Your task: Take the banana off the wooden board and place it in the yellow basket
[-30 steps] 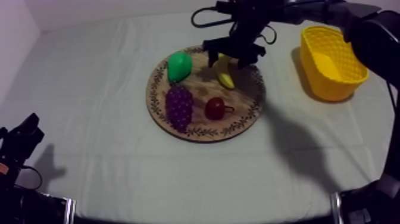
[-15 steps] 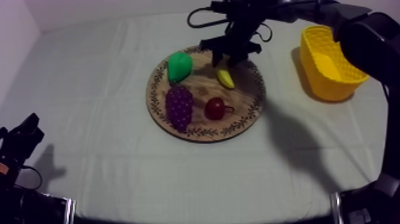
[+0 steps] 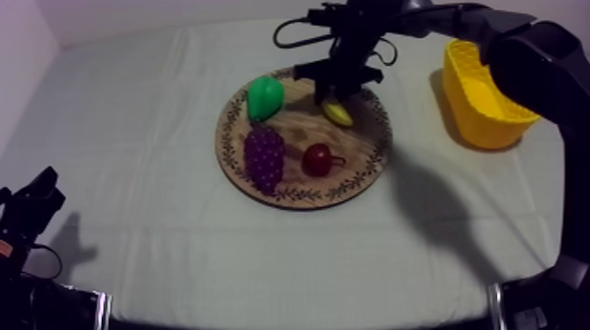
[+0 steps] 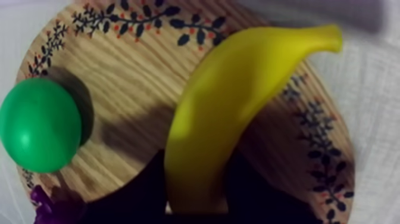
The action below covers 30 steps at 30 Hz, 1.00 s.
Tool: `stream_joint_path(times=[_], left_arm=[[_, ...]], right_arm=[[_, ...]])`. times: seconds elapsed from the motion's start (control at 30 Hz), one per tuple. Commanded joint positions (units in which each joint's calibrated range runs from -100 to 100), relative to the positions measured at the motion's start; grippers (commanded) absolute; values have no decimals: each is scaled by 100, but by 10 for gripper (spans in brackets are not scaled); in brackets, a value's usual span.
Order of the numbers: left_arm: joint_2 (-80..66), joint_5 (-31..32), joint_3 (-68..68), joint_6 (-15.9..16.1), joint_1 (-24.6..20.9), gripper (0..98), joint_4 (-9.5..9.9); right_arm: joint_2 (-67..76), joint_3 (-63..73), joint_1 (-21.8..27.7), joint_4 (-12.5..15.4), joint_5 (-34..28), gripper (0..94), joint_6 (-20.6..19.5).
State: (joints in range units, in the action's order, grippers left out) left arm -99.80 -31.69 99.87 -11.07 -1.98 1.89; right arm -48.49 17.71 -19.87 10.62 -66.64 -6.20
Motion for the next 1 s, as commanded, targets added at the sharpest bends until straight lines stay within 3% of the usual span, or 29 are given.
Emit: stream_joint_path(times=[0.0, 0.3, 0.6, 0.97], left_arm=[[-3, 0, 2, 1, -1, 1, -1], [-3, 0, 2, -1, -1, 1, -1], [-3, 0, 2, 1, -1, 1, -1], [-3, 0, 2, -4, -1, 1, -1]], right_arm=[[6, 1, 14, 8, 2, 232, -11], [239, -18, 117, 34, -107, 199, 29], [930, 369, 287, 123, -1023, 212, 80], [2206, 166, 835, 170, -1750, 217, 94]])
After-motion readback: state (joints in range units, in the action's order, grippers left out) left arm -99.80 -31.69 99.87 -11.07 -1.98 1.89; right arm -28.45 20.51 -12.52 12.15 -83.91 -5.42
